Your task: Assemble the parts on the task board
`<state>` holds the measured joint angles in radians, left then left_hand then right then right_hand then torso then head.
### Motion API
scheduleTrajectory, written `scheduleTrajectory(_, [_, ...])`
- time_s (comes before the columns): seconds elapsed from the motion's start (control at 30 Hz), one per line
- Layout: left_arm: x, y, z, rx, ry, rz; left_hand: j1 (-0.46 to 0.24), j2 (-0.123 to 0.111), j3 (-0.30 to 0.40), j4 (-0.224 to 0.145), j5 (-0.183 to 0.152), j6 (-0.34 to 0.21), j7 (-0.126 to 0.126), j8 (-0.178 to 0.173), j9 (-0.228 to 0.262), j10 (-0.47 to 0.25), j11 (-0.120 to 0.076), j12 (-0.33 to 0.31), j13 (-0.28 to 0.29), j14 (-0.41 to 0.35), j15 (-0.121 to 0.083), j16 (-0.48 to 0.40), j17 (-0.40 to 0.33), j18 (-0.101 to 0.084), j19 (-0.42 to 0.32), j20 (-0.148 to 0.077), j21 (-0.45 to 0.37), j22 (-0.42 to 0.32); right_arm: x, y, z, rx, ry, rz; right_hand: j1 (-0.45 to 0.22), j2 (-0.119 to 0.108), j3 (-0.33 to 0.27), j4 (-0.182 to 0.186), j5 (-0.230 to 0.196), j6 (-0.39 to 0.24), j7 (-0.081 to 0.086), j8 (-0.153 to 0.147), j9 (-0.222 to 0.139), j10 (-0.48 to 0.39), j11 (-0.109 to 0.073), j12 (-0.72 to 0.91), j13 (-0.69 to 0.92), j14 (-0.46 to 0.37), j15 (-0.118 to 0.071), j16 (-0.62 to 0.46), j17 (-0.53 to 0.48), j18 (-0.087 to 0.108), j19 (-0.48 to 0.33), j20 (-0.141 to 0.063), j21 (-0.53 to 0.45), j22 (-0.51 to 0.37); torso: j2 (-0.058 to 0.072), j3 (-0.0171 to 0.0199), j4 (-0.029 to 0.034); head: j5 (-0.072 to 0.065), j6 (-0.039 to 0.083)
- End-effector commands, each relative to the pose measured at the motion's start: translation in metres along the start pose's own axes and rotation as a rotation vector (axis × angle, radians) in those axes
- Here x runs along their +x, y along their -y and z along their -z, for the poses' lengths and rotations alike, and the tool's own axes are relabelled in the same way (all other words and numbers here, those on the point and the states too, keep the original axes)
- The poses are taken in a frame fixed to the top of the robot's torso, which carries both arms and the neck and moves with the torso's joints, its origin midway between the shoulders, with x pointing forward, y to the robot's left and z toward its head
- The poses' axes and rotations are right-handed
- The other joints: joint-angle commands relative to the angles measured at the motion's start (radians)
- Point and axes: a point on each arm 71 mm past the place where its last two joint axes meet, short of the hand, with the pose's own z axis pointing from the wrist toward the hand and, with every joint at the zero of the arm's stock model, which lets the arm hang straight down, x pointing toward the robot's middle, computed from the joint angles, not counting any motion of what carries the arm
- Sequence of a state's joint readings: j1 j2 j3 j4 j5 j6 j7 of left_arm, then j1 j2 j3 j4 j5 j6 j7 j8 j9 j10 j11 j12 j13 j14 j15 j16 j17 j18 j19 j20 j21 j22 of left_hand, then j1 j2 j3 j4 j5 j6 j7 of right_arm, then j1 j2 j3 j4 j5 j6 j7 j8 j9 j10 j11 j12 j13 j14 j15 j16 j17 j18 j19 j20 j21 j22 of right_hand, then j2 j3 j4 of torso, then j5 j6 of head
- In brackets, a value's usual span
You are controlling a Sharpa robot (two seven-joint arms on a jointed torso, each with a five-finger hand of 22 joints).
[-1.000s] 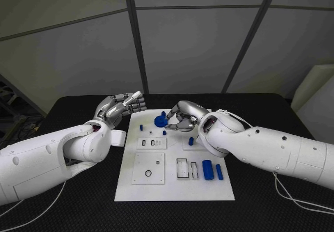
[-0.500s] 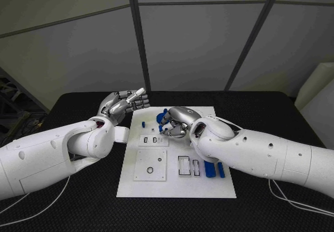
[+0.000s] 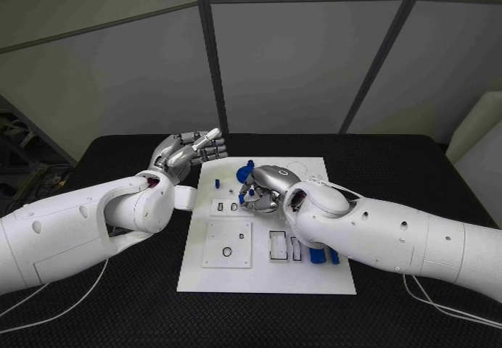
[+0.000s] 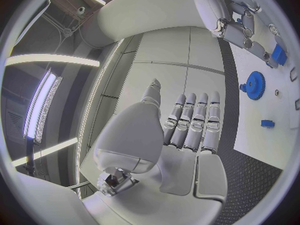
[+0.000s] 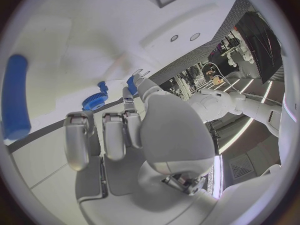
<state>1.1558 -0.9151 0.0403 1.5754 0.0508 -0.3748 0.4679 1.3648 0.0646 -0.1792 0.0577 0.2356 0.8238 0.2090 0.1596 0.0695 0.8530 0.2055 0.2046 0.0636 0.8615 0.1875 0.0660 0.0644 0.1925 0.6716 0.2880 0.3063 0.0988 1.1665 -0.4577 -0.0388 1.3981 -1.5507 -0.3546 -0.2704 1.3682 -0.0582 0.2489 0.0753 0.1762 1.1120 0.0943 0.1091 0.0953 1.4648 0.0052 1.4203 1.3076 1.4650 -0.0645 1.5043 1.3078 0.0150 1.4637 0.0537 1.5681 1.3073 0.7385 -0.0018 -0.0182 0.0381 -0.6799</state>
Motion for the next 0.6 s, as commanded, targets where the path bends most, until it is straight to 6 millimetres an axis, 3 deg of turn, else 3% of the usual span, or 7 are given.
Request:
scheduleTrajectory(0.03, [0.0022,0.0016,-0.0007,0.008,-0.016,0.001,-0.002,0.003,-0.002,-0.006,0.002,0.000,0.038,-0.004,-0.002,-0.001,0.004,-0.007,-0.001,-0.007,0.000,-0.005,-0.002,-0.019,0.003,-0.003,-0.007,-0.001,0.0020,-0.0035,0.0000,-0.010,-0.015,0.023,0.000,0.012,0.000,-0.004,0.006,0.030,-0.020,0.003,0.025,0.023,-0.008,0.002,0.140,0.075,-0.005,0.000,0.124,-0.015,0.107,-0.008,0.003,0.263,0.000,0.0000,-0.0004,0.001,-0.003])
scheduleTrajectory(0.6, [0.0020,0.0016,-0.0008,0.006,-0.017,0.002,-0.002,0.003,-0.002,-0.006,0.002,0.000,0.038,-0.004,-0.002,-0.001,0.004,-0.007,-0.001,-0.007,0.000,-0.005,-0.002,-0.019,0.003,-0.003,-0.007,-0.001,0.0090,-0.0047,0.0003,-0.011,-0.047,0.028,-0.008,0.011,-0.002,-0.003,0.007,0.030,-0.020,0.001,0.026,0.022,-0.008,0.001,0.139,0.074,-0.005,-0.001,0.122,-0.015,0.107,-0.009,0.003,0.263,-0.001,-0.0002,0.0000,0.004,-0.008])
